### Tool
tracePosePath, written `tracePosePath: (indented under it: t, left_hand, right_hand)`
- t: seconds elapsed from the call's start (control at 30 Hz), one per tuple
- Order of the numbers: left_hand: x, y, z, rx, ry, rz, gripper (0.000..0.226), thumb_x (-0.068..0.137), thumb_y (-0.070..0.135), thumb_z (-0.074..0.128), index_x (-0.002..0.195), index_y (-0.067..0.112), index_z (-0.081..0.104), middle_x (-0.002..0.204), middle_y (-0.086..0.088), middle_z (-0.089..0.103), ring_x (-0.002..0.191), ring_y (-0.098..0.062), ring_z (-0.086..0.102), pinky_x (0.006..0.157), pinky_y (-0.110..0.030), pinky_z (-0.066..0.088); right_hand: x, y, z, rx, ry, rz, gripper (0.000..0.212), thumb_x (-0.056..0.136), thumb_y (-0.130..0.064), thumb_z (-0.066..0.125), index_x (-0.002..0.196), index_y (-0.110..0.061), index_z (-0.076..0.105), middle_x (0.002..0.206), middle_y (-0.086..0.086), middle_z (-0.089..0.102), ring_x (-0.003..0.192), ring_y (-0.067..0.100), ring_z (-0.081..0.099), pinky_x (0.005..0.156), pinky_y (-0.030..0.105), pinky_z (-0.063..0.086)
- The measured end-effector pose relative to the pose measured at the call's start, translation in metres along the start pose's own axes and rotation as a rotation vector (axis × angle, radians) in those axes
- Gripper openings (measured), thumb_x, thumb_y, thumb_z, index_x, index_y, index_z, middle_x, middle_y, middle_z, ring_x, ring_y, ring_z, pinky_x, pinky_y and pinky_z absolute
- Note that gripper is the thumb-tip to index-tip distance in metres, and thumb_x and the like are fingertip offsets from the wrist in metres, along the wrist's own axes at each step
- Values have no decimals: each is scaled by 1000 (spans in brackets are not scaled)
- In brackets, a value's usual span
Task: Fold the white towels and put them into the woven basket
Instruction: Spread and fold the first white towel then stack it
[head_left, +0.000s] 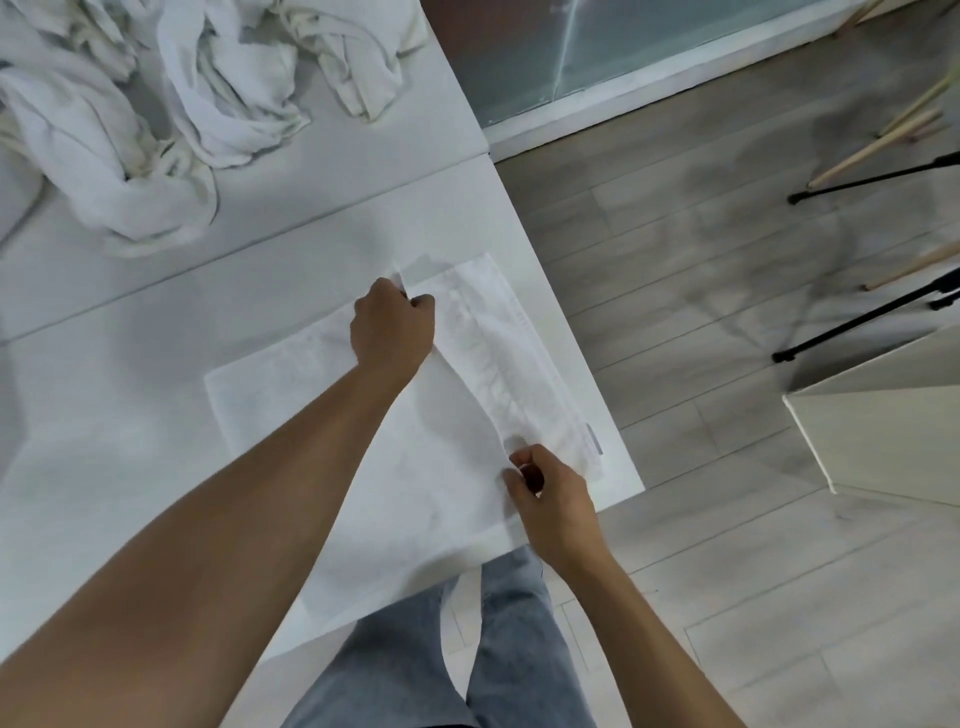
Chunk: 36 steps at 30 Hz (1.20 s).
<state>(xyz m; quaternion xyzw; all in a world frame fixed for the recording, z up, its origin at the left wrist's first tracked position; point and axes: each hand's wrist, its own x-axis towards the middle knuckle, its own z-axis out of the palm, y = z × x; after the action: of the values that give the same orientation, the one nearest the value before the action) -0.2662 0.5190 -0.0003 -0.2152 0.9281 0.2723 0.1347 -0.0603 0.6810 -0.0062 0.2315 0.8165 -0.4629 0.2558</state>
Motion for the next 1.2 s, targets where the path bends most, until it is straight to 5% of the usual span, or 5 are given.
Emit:
tracePosePath:
  t: [0.43, 0.6, 0.8, 0.97, 1.2]
  left_hand:
    - [-44, 76, 20, -179, 16, 143, 21, 86, 36, 50, 81, 16, 53, 70, -2, 68, 67, -31, 69, 77, -40, 57]
    - [-51, 44, 55, -24, -280, 184, 29, 96, 32, 57, 118, 12, 57, 115, -4, 66, 108, -26, 61, 93, -32, 45]
    - [-99, -58, 40, 226, -117, 383, 37, 94, 22, 59, 130, 19, 56, 137, -4, 53, 119, -33, 50, 99, -44, 42]
    - [-153, -142, 15, 344, -11, 174, 52, 87, 16, 66, 136, 23, 50, 147, -5, 44, 125, -35, 47, 98, -49, 43]
    - [-204, -204, 8, 55, -8, -289, 61, 89, 17, 65, 143, 16, 38, 132, -15, 54, 116, -39, 52, 98, -48, 41]
  right_hand:
    - [-6, 21, -58, 270, 230, 15, 9, 101, -25, 62, 93, -29, 63, 68, -9, 64, 57, 10, 53, 53, 21, 47]
    - [20, 42, -57, 111, 298, 131, 8, 102, -27, 57, 95, -28, 61, 80, -6, 68, 69, 14, 61, 61, 33, 54]
    - [33, 49, -52, -57, 302, 72, 7, 102, -25, 51, 106, -24, 57, 94, -7, 65, 84, 19, 62, 69, 35, 51]
    - [30, 54, -48, -527, 363, -66, 24, 99, -36, 53, 109, -16, 61, 111, 4, 55, 102, 26, 50, 90, 41, 41]
    - [35, 61, -48, -408, 336, -139, 16, 101, -22, 55, 105, -7, 59, 112, 14, 55, 97, 33, 54, 88, 51, 47]
